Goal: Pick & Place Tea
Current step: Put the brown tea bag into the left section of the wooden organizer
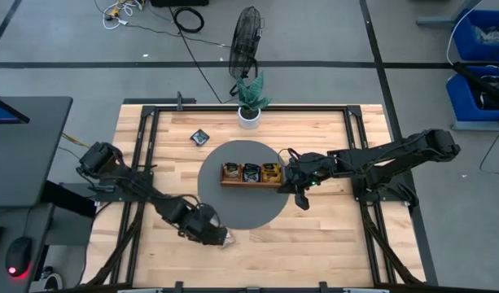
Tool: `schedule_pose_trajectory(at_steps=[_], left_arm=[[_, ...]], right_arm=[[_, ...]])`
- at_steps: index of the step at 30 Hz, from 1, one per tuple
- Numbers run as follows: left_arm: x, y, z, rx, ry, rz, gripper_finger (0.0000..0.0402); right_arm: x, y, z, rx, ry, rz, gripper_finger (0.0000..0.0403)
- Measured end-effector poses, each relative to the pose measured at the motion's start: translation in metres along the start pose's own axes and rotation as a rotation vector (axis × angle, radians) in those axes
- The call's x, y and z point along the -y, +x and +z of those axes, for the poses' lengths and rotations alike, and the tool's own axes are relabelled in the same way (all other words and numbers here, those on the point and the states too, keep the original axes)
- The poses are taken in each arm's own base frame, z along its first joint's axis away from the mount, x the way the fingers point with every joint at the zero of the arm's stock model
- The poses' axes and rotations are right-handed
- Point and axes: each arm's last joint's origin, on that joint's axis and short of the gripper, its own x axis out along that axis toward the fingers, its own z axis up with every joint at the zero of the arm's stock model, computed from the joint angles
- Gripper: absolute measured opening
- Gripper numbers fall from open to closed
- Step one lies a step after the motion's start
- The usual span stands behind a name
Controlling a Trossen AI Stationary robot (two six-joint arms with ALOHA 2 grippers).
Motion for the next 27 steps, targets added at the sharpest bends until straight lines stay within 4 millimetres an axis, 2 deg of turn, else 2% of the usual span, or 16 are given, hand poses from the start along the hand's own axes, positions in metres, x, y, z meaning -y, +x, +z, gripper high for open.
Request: schedule_pose_trajectory(at_steps=[5, 8, 12, 16, 18, 27], left_arm=[[0.004, -0.005, -0.010, 0.096, -0.070, -0.159, 0.0269], [-0.002, -0.007, -0.018, 0.146, -0.107, -0.171, 0.0272], [-0.018, -0.004, -0.036, 0.197, -0.170, -0.204, 0.0264], [-0.037, 0.000, -0.047, 0.285, -0.281, -0.363, 0.0252], [-0.045, 0.002, -0.046, 0.292, -0.280, -0.360, 0.0248], [-0.051, 0.006, -0.028, 0.349, -0.299, -0.327, 0.0248]], right_arm=[[0.000, 0.000, -0.001, -0.013, -0.002, 0.021, 0.0009], [0.000, 0.000, -0.002, -0.020, -0.007, 0.020, 0.0009], [0.000, 0.000, -0.002, -0.024, -0.026, 0.019, 0.0009], [0.000, 0.000, -0.002, -0.025, -0.047, 0.019, 0.0009], [0.000, 0.000, -0.002, -0.025, -0.051, 0.019, 0.0009], [0.000, 0.000, -0.002, -0.029, -0.049, 0.018, 0.0009]])
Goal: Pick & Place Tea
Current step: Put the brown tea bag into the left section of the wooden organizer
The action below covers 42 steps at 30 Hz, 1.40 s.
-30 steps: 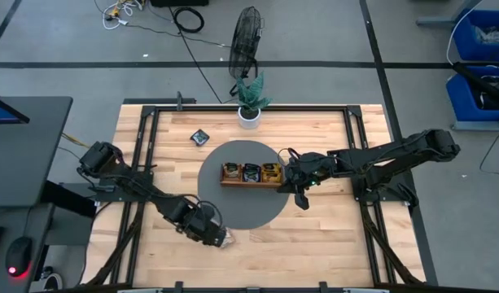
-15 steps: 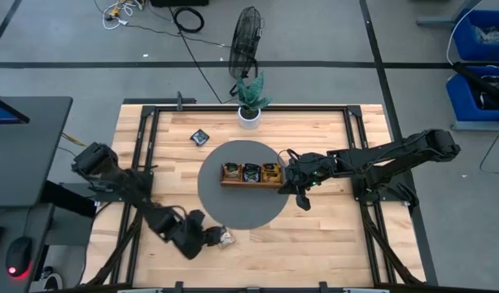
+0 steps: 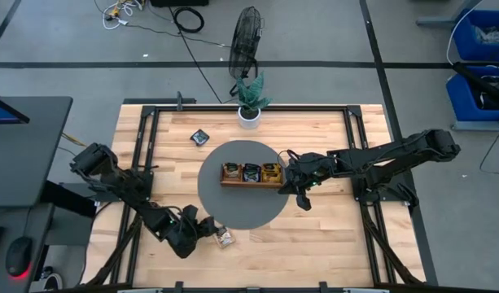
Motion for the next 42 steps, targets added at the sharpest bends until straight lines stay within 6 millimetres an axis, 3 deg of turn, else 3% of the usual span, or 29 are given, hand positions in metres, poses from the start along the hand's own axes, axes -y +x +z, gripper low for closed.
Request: schedule_pose_trajectory(at_steps=[9, 25, 42], left_arm=[[-0.006, 0.005, 0.005, -0.058, -0.012, 0.056, 0.0248], [0.014, 0.022, 0.023, -0.097, 0.035, 0.062, 0.0243], [0.010, 0.031, 0.014, -0.228, 0.022, 0.087, 0.0107]], right_arm=[[0.000, 0.000, 0.000, -0.004, -0.002, -0.003, 0.0009], [0.005, -0.001, 0.001, 0.011, -0.002, -0.034, 0.0009], [0.007, -0.001, 0.000, 0.006, -0.014, -0.083, 0.0009]])
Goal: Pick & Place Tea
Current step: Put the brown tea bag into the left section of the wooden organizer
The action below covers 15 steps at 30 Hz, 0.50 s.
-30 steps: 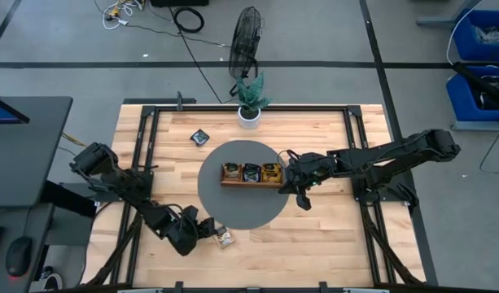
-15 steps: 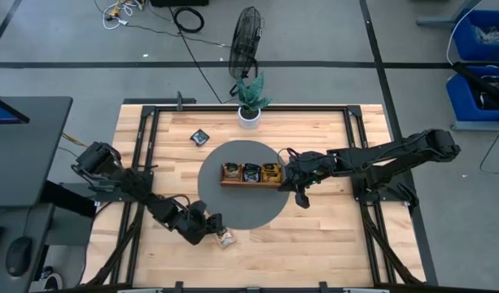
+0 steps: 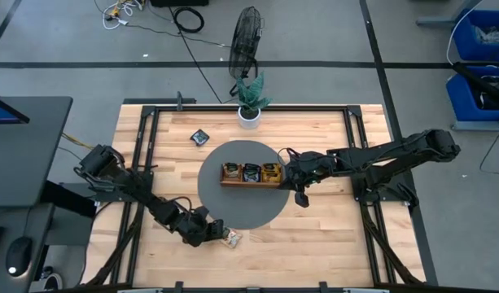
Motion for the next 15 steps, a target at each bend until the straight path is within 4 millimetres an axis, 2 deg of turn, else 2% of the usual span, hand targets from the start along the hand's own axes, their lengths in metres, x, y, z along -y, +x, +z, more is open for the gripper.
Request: schedule_pose_trajectory(at_steps=[6, 10, 15], left_arm=[[0.000, 0.013, -0.001, -0.040, -0.022, -0.035, 0.0052], [0.000, 0.014, 0.000, -0.035, -0.026, -0.032, 0.0012], [0.001, 0.013, 0.000, -0.004, 0.033, -0.060, 0.0003]], right_arm=[[0.000, 0.000, 0.000, -0.002, -0.005, -0.015, 0.0009], [0.000, 0.000, 0.000, -0.003, -0.006, -0.015, 0.0009], [0.001, 0.000, -0.001, -0.005, -0.005, -0.015, 0.0009]])
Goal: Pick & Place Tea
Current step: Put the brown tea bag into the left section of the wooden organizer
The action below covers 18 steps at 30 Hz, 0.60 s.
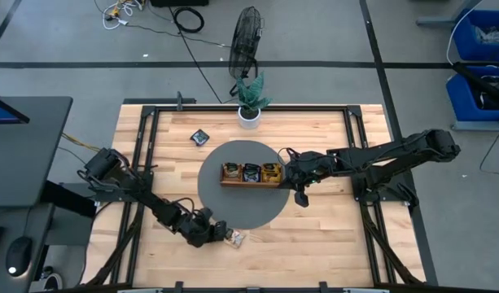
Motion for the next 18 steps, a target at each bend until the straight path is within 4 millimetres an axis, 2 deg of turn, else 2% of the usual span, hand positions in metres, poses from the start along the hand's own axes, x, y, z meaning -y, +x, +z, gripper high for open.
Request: schedule_pose_trajectory(at_steps=[5, 12, 18], left_arm=[[0.007, -0.001, -0.003, 0.005, 0.044, -0.046, 0.0002], [0.035, -0.003, -0.019, -0.047, 0.146, -0.144, 0.0001], [0.057, -0.003, -0.024, -0.077, 0.246, -0.179, 0.0001]], right_arm=[[0.000, 0.000, 0.000, 0.000, 0.013, 0.003, 0.0009], [-0.001, 0.000, 0.000, -0.003, 0.030, 0.030, 0.0009], [-0.003, 0.000, 0.003, 0.010, 0.082, 0.099, 0.0009]])
